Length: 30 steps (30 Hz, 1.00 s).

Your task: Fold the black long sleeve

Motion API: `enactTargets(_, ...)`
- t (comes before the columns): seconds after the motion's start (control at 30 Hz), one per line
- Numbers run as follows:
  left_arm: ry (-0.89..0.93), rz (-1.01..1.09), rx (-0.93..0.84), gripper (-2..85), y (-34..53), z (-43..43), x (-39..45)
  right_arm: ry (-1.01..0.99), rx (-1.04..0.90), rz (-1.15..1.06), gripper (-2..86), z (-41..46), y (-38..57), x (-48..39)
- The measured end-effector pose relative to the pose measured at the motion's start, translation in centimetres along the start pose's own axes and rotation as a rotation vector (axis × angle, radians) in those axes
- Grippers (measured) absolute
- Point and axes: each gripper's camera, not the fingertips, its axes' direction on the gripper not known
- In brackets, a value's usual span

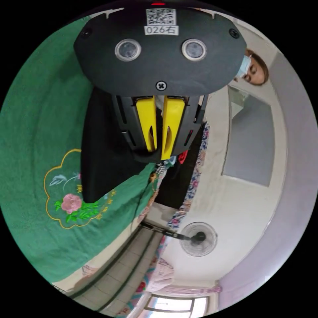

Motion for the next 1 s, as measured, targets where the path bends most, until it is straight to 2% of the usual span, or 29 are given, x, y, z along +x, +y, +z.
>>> enactTargets(0.07,-0.022,-0.062,-0.004,2.7,-1.8,1.2,-2.4,0.052,-0.020,0.097,0.9,2.4,-3.0,3.2)
enactTargets(0.13,0.008,-0.126,0.007,7.4,-2.8,2.4,-5.3,0.070,-0.024,0.167,3.6,3.6,-4.2,5.2)
enactTargets(0.23,0.188,-0.155,0.186,10.7,-3.2,1.1,-6.0,-0.075,0.039,0.089,8.0,3.4,-5.1,5.6)
enactTargets(0.3,0.181,-0.083,0.183,9.6,-4.1,0.2,-4.2,-0.067,0.055,0.007,8.8,2.5,-5.1,4.4)
enactTargets(0.47,-0.080,0.251,0.040,0.3,-4.0,0.9,5.0,0.243,-0.004,-0.252,4.7,4.1,0.4,-2.2)
enactTargets(0.57,-0.244,0.320,-0.135,-0.7,-4.0,5.5,8.5,0.290,-0.076,-0.410,0.5,7.7,3.6,-4.8)
enactTargets(0.6,-0.304,0.350,-0.243,-0.8,-4.0,7.9,9.4,0.279,-0.107,-0.437,-0.1,8.4,3.7,-5.0)
enactTargets(0.67,-0.406,0.396,-0.340,-0.9,-3.8,11.1,10.2,0.281,-0.251,-0.499,-0.7,11.6,3.8,-4.9)
enactTargets(0.77,-0.764,0.394,-0.531,-0.9,-3.7,15.8,8.7,0.528,-0.420,-0.519,-1.1,15.5,3.8,-3.6)
enactTargets(0.87,-0.662,0.254,-0.471,-0.9,-5.2,14.7,8.0,0.614,-0.421,-0.592,-1.0,16.6,4.3,-5.2)
enactTargets(0.93,-0.689,0.247,-0.360,-0.7,-5.6,12.5,8.9,0.704,-0.380,-0.649,-0.9,16.7,5.1,-6.5)
enactTargets(1.0,-0.604,0.257,-0.280,-0.2,-5.7,11.0,9.8,0.783,-0.301,-0.709,-0.8,16.3,6.0,-7.9)
